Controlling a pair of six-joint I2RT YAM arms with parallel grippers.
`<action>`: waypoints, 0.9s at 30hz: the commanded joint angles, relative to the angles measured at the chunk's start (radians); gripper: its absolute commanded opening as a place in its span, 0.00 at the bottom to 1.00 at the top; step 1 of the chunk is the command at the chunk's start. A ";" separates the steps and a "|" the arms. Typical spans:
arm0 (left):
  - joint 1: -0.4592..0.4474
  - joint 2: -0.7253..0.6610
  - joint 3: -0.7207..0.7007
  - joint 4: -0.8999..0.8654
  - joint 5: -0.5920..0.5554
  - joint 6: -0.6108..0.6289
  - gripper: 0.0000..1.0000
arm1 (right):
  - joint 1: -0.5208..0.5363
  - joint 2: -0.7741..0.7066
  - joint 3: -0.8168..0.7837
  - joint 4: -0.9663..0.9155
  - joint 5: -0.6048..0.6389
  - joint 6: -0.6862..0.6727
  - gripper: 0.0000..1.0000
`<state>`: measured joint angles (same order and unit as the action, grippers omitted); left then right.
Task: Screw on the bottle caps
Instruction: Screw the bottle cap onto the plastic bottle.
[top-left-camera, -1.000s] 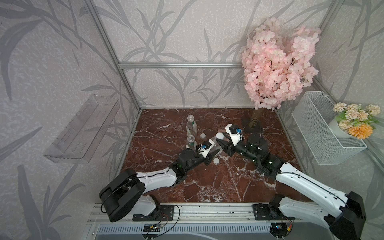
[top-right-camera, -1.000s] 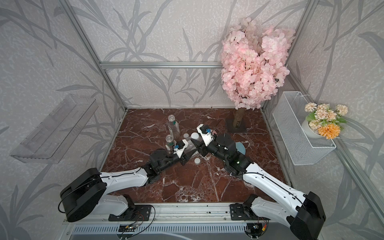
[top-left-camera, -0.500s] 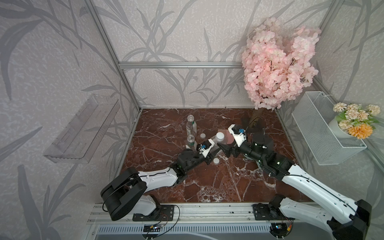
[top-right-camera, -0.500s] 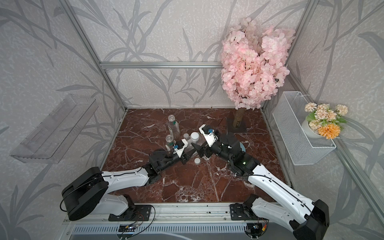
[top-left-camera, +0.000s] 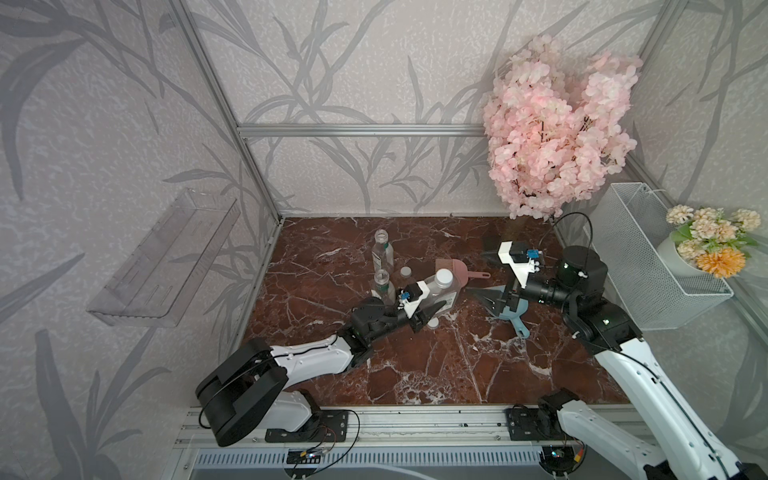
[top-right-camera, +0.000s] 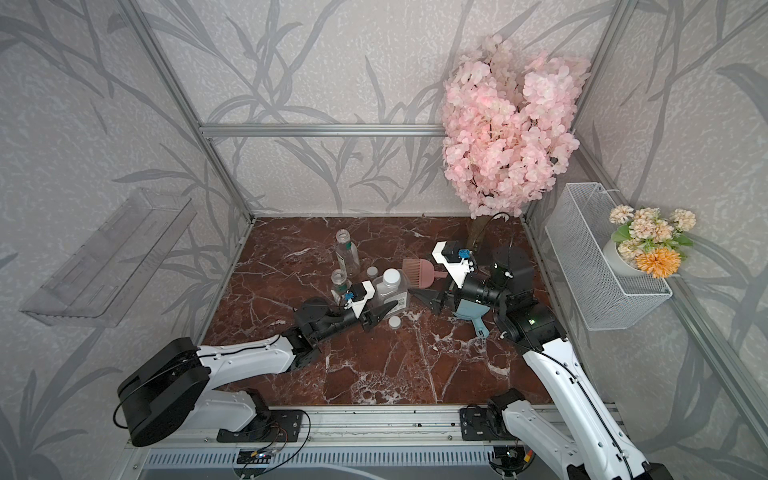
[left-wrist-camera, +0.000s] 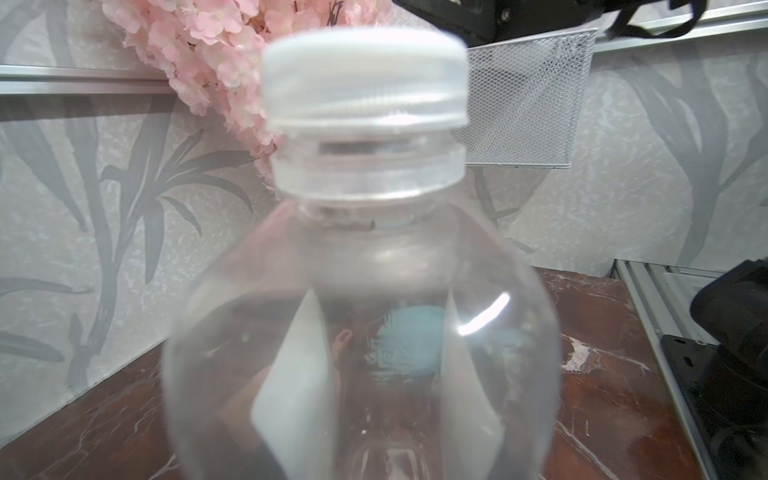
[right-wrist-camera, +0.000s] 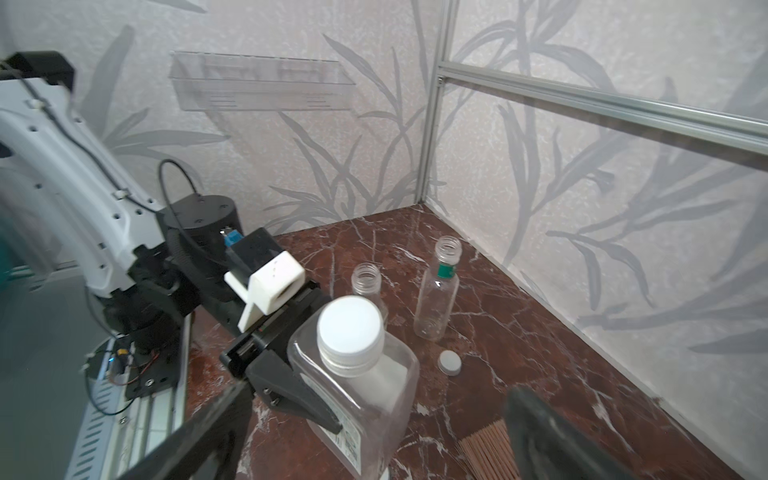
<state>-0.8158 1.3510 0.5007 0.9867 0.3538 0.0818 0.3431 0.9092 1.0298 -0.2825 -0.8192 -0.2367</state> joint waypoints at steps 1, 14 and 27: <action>0.002 -0.039 0.018 -0.001 0.110 -0.010 0.21 | -0.004 0.058 0.056 -0.015 -0.261 -0.076 0.97; 0.001 -0.062 0.027 -0.045 0.185 -0.007 0.22 | 0.040 0.194 0.116 -0.041 -0.320 -0.193 0.90; 0.003 -0.059 0.033 -0.058 0.187 -0.008 0.22 | 0.100 0.256 0.151 -0.167 -0.233 -0.314 0.75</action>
<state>-0.8158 1.3071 0.5022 0.9230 0.5262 0.0769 0.4366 1.1645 1.1526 -0.4091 -1.0702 -0.5106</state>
